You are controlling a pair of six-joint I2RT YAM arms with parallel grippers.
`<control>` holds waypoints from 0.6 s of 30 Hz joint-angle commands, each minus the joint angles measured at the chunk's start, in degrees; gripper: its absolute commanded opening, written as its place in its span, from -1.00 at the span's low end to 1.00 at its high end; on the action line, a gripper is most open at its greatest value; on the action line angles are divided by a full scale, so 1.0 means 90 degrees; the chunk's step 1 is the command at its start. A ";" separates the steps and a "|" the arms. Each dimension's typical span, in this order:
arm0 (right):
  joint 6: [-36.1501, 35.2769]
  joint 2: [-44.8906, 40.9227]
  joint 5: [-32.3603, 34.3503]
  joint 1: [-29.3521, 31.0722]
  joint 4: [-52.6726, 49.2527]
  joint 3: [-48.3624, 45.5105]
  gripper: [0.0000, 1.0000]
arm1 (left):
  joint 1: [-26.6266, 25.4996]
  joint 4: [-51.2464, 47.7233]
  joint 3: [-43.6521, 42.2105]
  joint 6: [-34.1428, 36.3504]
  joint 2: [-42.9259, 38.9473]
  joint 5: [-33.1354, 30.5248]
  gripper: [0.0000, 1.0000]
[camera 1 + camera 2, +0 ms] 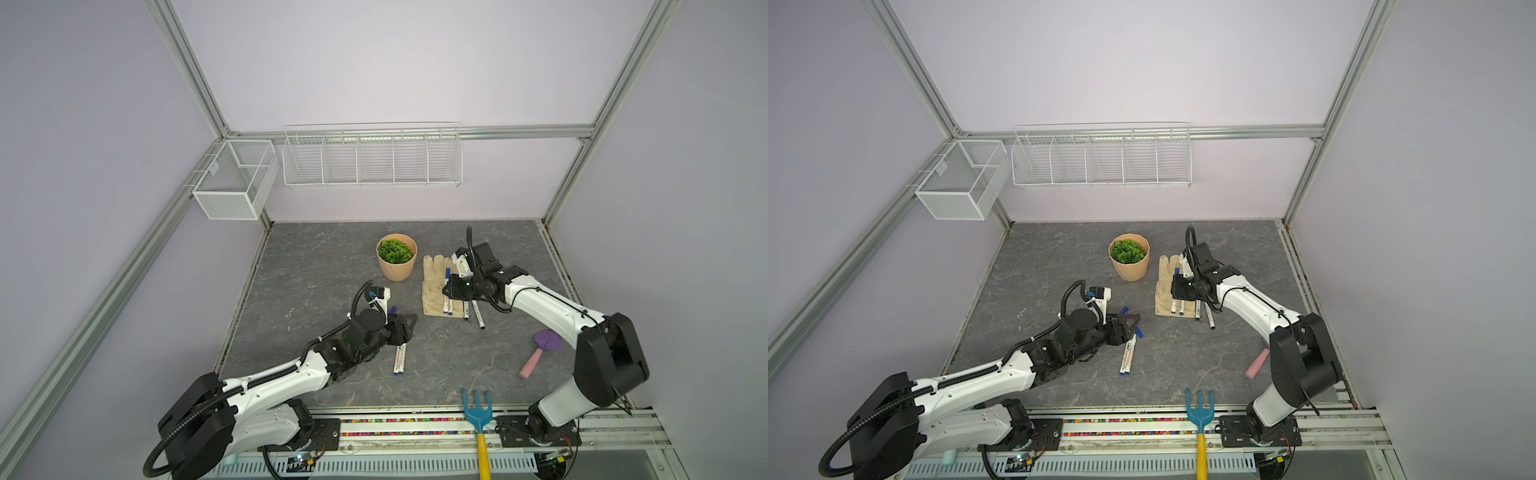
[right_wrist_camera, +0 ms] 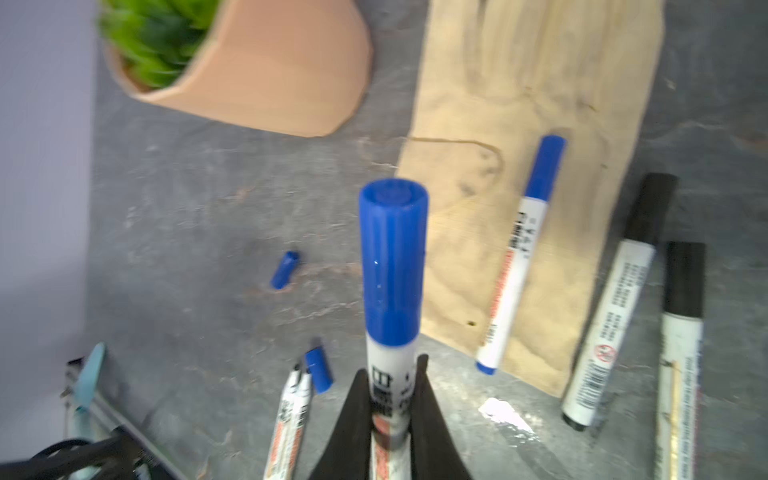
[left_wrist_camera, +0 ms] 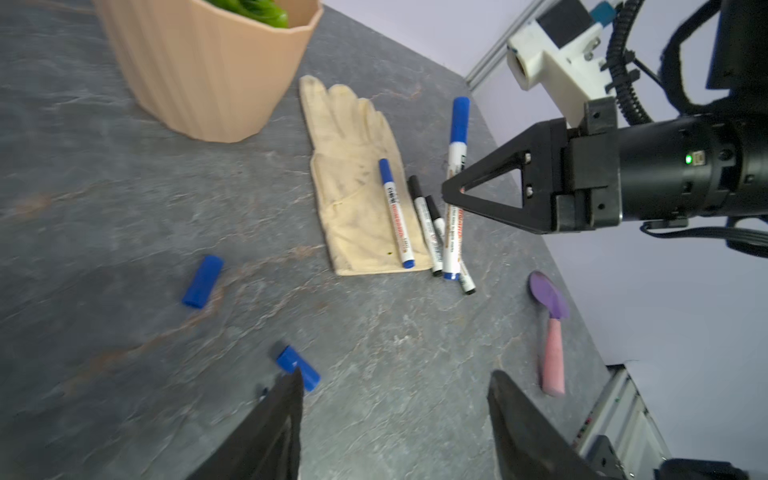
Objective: Insert the pens into the pen caps
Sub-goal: 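Set the capped marker on the glove with right gripper while left moves to markers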
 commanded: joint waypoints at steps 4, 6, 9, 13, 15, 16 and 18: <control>0.0079 0.0851 0.0780 -0.0202 -0.0459 0.0555 -0.70 | -0.0009 -0.1358 -0.0261 -0.0392 -0.0521 -0.0953 0.39; 0.0059 0.1097 0.0873 -0.0263 -0.0522 0.0677 -0.69 | -0.0009 -0.1517 -0.0338 -0.0463 -0.0647 -0.1001 0.39; 0.0049 0.1291 0.1012 -0.0338 -0.0589 0.0750 -0.68 | -0.0009 -0.1669 -0.0433 -0.0555 -0.0749 -0.0998 0.39; 0.0049 0.1391 0.1130 -0.0388 -0.0619 0.0732 -0.61 | -0.0012 -0.1735 -0.0530 -0.0633 -0.0748 -0.0899 0.39; 0.0049 0.1397 0.1060 -0.0389 -0.0597 0.0704 -0.44 | -0.0018 -0.1760 -0.0550 -0.0646 -0.0685 -0.0813 0.39; 0.0028 0.1369 0.0996 -0.0389 -0.0553 0.0671 -0.37 | -0.0018 -0.1765 -0.0550 -0.0651 -0.0661 -0.0783 0.39; 0.0010 0.1233 0.0973 -0.0378 -0.0507 0.0620 -0.26 | -0.0040 -0.1791 -0.0537 -0.0644 -0.0583 -0.0705 0.39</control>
